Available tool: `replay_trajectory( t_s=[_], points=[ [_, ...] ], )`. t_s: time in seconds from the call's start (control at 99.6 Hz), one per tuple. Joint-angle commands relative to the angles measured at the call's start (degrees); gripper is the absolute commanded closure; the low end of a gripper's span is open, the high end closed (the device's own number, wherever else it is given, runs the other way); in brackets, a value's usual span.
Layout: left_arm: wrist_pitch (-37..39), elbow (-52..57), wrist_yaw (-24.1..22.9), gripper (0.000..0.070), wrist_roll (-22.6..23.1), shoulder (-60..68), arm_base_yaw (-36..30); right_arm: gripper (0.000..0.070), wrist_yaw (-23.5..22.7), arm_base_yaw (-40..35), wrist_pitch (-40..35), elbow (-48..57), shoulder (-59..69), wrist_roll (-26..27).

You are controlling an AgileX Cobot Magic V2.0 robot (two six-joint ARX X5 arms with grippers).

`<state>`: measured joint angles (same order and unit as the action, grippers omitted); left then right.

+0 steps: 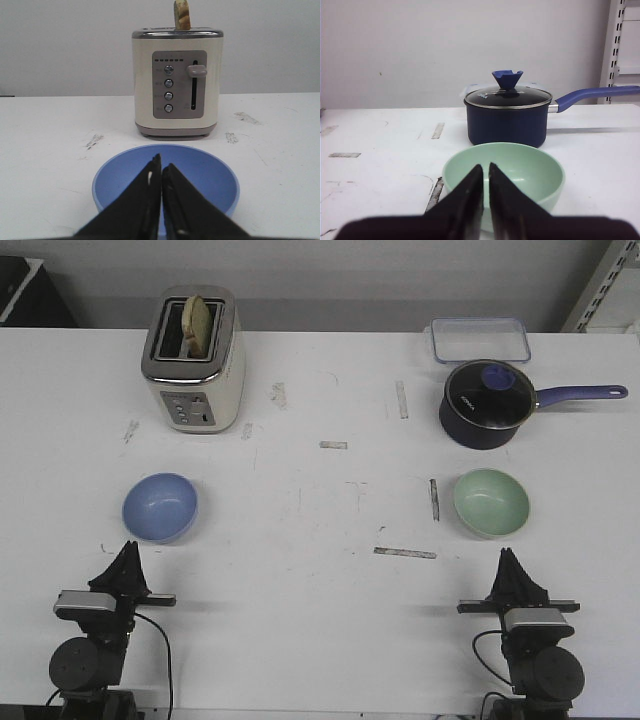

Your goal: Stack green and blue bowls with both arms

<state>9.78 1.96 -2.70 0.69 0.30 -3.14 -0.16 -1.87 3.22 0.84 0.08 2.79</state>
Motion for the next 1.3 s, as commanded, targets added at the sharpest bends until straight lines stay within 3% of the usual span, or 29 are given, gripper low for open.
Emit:
replay_trajectory(
  t_s=[0.0, 0.331, 0.622, 1.295],
  points=[
    [0.6, -1.2, 0.1, 0.0699, 0.1, -0.1, 0.0, 0.069, 0.2, 0.0, 0.6, -0.1, 0.0, -0.2],
    [0.6, -1.2, 0.1, 0.0699, 0.1, -0.1, 0.0, 0.0692, 0.2, -0.1, 0.6, 0.0, 0.0, 0.7],
    [0.6, -1.2, 0.1, 0.0699, 0.1, -0.1, 0.0, 0.0693, 0.2, -0.1, -1.0, 4.7, 2.1, -3.1],
    [0.6, -1.2, 0.1, 0.0699, 0.1, -0.1, 0.0, 0.0693, -0.9, 0.0, -5.4, 27.4, 39.4, -3.7]
  ],
)
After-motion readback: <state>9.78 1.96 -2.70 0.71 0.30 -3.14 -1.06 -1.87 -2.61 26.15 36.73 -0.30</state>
